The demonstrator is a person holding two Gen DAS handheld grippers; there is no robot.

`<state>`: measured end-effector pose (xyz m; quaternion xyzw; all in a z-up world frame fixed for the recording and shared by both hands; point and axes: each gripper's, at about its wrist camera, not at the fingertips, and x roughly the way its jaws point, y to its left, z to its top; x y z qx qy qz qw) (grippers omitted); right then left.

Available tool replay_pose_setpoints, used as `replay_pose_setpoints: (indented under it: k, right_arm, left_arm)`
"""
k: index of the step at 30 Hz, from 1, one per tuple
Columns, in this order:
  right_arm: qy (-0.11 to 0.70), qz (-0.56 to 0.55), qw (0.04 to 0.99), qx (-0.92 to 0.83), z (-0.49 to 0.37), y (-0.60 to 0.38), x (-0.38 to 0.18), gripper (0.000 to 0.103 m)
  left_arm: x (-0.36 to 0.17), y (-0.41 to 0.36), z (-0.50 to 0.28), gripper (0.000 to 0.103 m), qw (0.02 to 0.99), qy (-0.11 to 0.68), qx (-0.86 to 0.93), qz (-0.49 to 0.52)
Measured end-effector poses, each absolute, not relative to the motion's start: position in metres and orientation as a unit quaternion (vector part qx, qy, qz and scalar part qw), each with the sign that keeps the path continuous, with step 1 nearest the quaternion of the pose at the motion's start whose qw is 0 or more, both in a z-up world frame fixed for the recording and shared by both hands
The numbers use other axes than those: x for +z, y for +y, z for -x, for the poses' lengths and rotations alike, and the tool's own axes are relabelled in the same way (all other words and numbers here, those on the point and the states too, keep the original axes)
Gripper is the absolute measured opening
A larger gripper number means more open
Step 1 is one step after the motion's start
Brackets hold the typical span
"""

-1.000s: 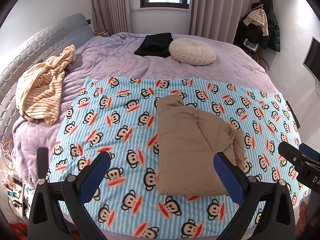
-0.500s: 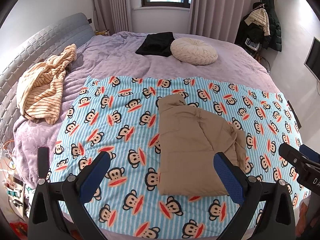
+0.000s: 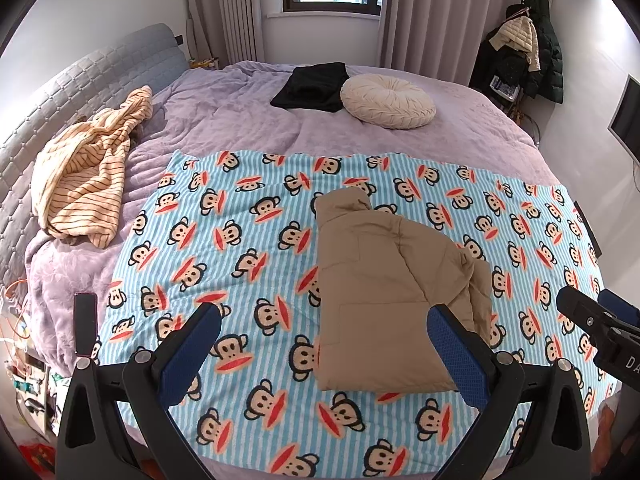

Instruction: Fold large clothes

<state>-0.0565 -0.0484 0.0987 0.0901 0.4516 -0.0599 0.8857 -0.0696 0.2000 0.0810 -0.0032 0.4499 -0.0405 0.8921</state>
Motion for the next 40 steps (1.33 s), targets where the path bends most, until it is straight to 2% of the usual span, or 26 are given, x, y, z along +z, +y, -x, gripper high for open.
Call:
replay_pose_setpoints:
  k: [40]
  right_arm:
    - [0.454,-0.090,0.884,-0.059,0.0541,-0.0486,0.0989,0.103]
  left_arm:
    - [0.0805,0.1991,0.0696,0.103,0.894,0.446,-0.044,0.008]
